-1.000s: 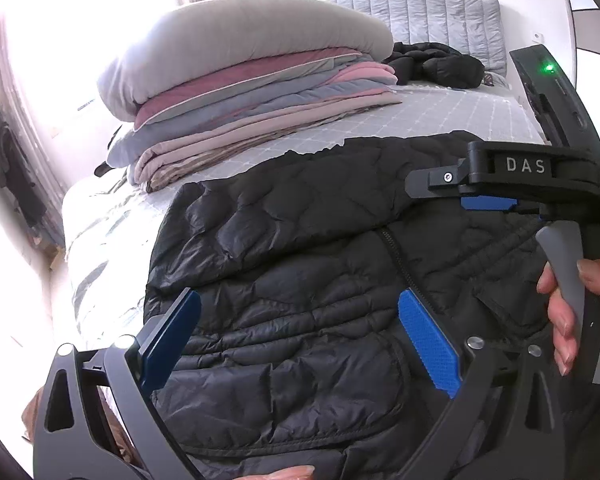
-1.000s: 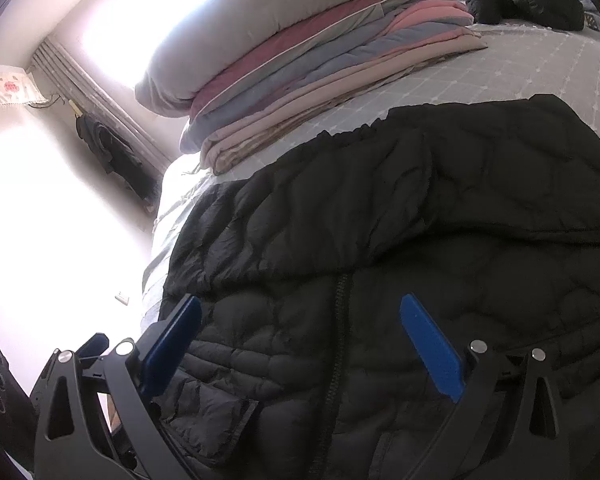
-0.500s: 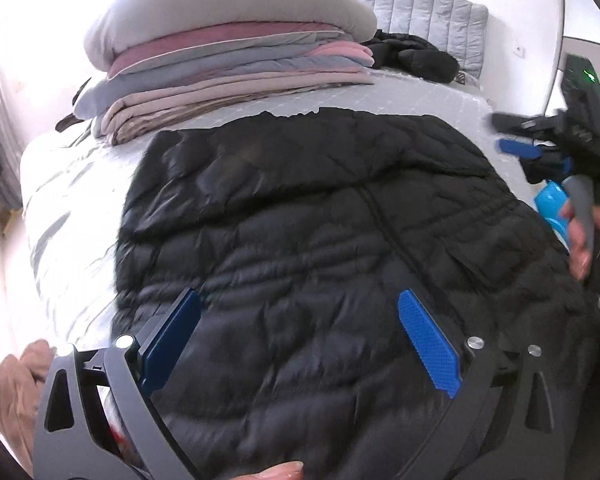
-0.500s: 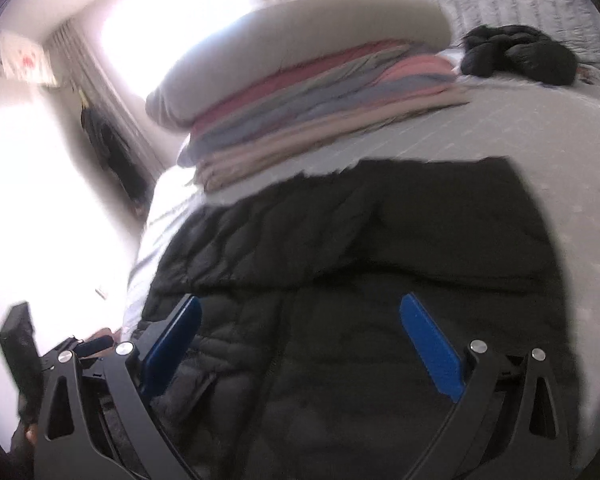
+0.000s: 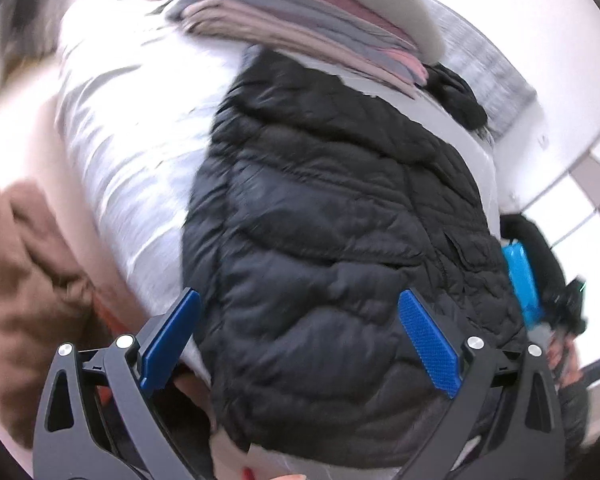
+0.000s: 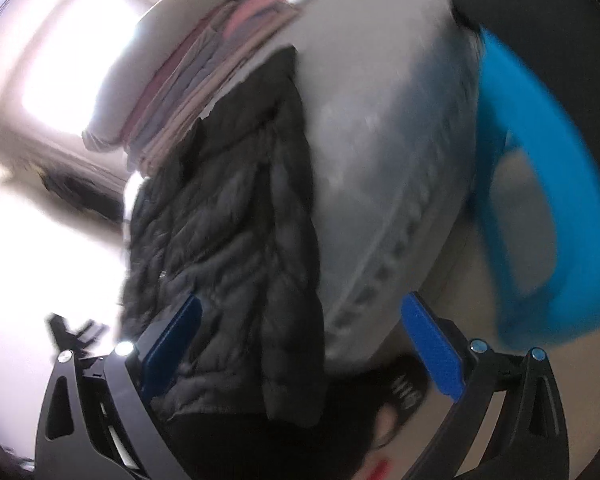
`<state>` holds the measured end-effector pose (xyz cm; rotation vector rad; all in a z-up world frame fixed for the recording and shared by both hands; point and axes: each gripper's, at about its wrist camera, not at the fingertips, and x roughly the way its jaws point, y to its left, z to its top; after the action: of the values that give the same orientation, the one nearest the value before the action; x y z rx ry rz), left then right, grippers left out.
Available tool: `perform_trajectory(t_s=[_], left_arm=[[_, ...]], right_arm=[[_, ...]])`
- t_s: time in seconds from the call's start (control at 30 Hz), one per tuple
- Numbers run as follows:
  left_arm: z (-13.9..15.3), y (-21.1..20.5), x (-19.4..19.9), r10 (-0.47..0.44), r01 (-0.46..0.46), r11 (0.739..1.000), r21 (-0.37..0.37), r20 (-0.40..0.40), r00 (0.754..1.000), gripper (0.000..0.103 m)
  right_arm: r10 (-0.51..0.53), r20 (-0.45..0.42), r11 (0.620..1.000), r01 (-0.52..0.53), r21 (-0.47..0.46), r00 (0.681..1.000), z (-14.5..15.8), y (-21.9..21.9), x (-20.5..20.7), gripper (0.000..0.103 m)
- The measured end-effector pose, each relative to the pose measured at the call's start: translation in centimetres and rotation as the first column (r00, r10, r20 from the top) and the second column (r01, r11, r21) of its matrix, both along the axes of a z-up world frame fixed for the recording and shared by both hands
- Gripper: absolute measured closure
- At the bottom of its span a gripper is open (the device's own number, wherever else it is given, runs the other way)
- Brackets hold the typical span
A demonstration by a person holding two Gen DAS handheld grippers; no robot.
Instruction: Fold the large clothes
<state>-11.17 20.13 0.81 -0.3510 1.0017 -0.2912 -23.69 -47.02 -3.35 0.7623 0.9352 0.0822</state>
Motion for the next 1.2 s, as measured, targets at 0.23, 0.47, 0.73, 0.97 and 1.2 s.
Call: perform_trajectory(t_s=[0.23, 0.47, 0.73, 0.97, 1.2], left_arm=[[-4.1, 4.5, -0.9, 0.081, -0.117, 0.968, -0.220, -0.166, 0.983, 0.008], [-9.4, 4.7, -0.8, 0.078, -0.160, 0.943, -0.292, -0.272, 0.959, 0.008], [-12.4, 4.1, 0.4, 0.035, -0.151, 0.909, -0.389, -0.290, 0.957, 0.008], [-12.8, 2.2, -0.5, -0.032, -0.112, 0.907, -0.406, -0.332, 0.943, 0.008], [-9.5, 1.3, -1.9, -0.037, -0.057, 0.948, -0.314, -0.285, 0.958, 0.087]], right_arm=[[0.064, 0.015, 0.951, -0.066, 0.302, 0.998, -3.9, 0.3, 1.8, 0.007], [0.132, -0.029, 0.894, -0.107, 0.436, 0.991, -6.8, -0.2, 4.2, 0.007], [0.223, -0.019, 0.856, -0.186, 0.483, 0.975, -8.3, 0.6, 5.3, 0.007], [0.326, 0.036, 0.858, -0.311, 0.409, 0.945, -6.8, 3.2, 5.6, 0.013], [0.318, 0.014, 0.914, -0.310, 0.262, 0.948, -3.7, 5.3, 4.9, 0.087]])
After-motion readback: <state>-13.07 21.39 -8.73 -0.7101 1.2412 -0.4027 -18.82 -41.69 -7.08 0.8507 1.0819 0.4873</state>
